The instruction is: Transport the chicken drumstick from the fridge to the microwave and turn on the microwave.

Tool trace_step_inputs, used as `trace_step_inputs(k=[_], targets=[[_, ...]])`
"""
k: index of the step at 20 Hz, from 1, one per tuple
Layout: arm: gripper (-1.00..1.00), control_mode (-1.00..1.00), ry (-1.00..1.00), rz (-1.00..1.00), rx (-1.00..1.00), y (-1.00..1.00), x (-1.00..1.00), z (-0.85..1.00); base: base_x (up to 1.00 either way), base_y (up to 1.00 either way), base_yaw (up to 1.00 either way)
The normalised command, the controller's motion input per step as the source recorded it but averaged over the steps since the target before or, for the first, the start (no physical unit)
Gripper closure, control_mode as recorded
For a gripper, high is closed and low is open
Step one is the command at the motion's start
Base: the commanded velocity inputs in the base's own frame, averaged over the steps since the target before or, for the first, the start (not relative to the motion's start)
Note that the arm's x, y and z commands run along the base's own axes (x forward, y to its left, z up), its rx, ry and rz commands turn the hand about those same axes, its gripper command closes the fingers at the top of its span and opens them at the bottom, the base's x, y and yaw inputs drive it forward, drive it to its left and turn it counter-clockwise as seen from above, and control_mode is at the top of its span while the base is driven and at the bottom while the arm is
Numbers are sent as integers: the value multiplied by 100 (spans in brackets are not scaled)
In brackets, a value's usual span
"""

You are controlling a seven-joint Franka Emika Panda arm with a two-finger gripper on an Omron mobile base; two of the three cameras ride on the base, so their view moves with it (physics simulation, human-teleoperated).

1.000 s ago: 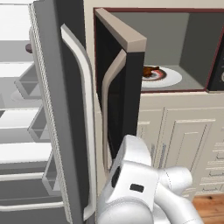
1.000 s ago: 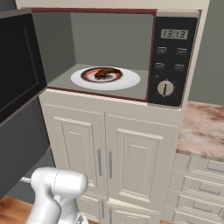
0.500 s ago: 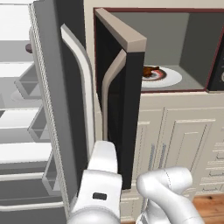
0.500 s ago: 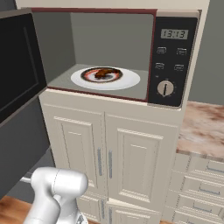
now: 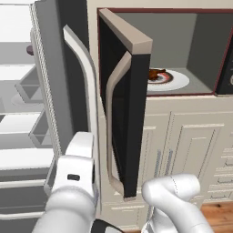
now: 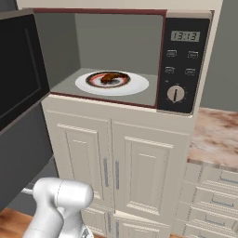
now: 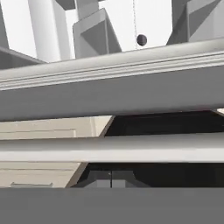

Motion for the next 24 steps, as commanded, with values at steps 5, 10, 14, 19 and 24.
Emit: trace_step_inputs(k=[5,10,14,19,24], targets=[[100,-100,0,-6,-6,5,35,-4,0,0,0],[100,-100,0,-13,-2,-30,-5,2,0,0,0],[100,-100,0,-5,-1,-67,-4,12,0,0,0],[100,-100,0,-1,0,-77,0,21,0,0,0],[100,-100,0,0,0,-76,2,11,0,0,0]])
